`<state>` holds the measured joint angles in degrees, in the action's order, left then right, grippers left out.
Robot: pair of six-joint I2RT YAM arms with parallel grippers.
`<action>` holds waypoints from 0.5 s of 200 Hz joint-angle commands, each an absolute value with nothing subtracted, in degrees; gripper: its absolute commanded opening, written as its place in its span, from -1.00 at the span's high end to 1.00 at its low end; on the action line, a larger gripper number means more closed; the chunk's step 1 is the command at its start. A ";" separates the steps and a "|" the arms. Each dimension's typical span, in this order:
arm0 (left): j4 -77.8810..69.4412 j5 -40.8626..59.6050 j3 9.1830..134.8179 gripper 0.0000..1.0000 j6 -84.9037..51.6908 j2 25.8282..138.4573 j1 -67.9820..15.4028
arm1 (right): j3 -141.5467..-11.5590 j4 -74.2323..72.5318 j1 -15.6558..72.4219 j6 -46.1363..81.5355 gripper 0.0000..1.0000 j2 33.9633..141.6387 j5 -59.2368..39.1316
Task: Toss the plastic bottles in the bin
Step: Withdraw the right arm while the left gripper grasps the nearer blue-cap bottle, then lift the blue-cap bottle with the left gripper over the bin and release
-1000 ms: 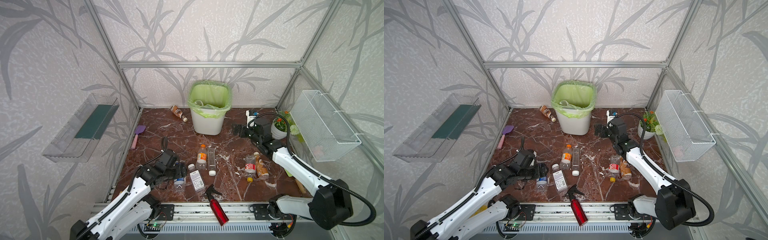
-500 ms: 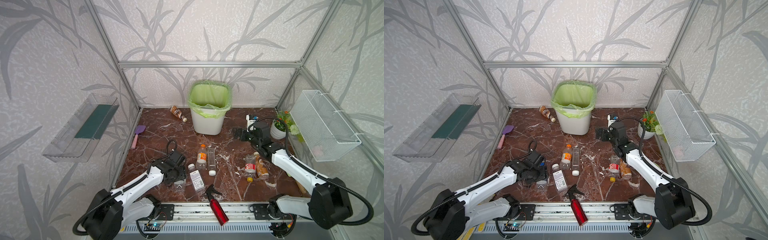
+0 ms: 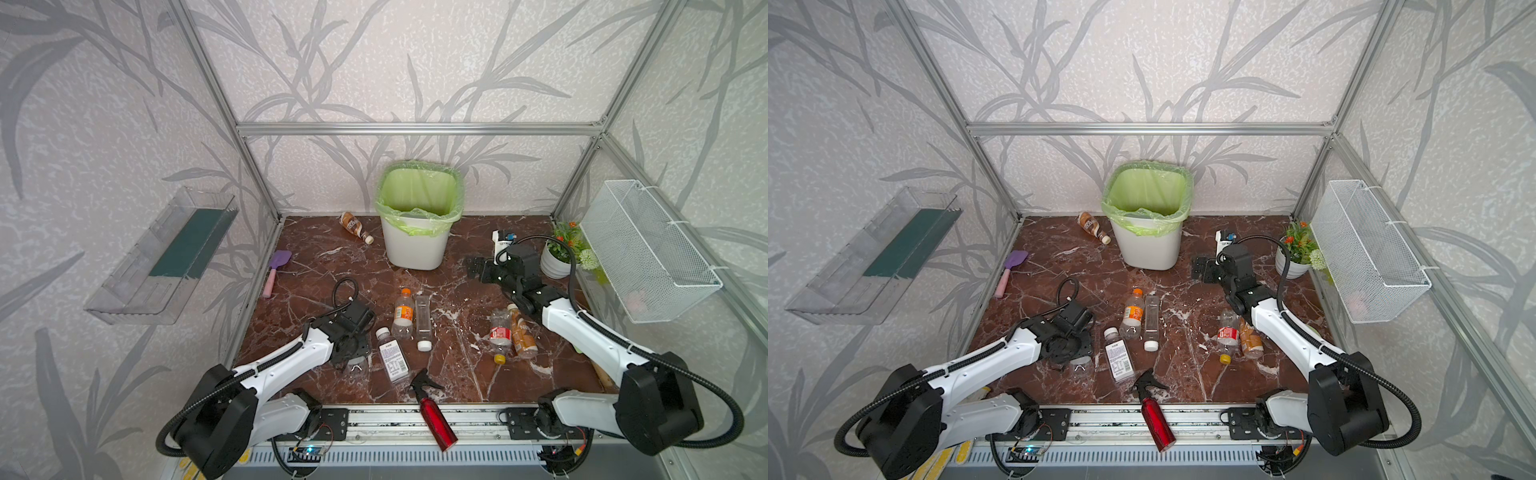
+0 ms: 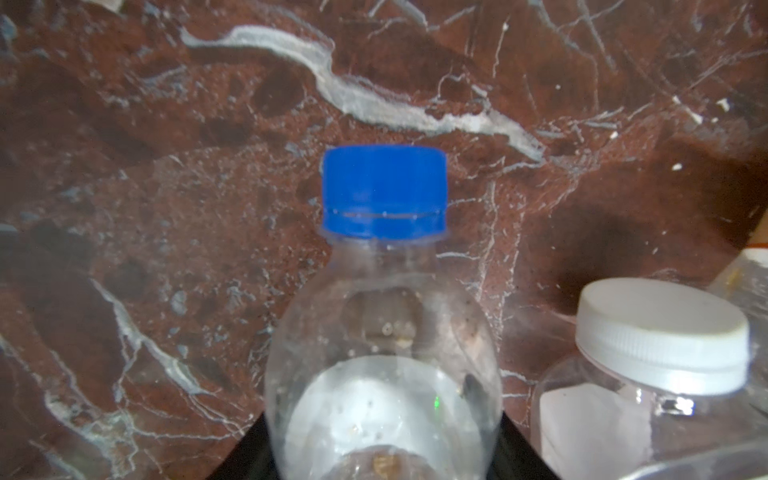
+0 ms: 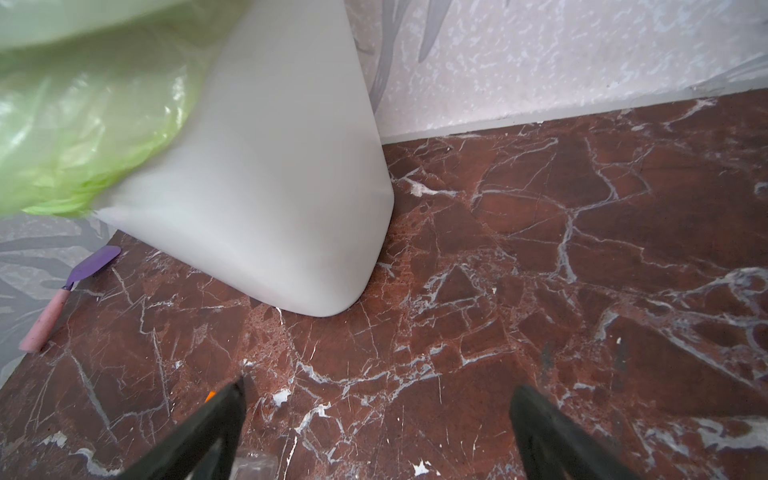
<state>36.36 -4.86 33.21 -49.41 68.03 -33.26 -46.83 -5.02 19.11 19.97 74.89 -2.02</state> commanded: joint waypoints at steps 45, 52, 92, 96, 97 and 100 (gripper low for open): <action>35.08 -13.55 39.48 -0.10 -43.09 62.37 -33.40 | -45.35 -6.07 18.88 20.13 -1.00 77.11 -2.99; 34.79 -14.61 40.39 -0.10 -41.40 60.76 -33.37 | -45.35 -6.23 18.90 20.21 -1.00 77.53 -3.07; 30.67 -18.81 46.67 -0.13 -28.86 51.08 -33.29 | -45.52 -6.66 18.90 20.49 -0.99 79.67 -4.30; 29.08 -19.02 47.30 -0.12 -26.34 50.17 -33.25 | -45.57 -6.61 18.90 20.48 -0.98 79.77 -4.40; 28.60 -19.04 47.51 -0.12 -25.56 49.91 -33.28 | -45.59 -6.65 18.90 20.52 -0.98 79.79 -4.40; 27.15 -19.32 48.04 -0.12 -23.59 49.24 -33.27 | -45.61 -6.68 18.92 20.56 -0.98 79.80 -4.48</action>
<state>33.63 -14.02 43.86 -36.36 54.11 -33.26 -45.63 -5.34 19.11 20.12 79.07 -3.36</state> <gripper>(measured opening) 0.565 0.994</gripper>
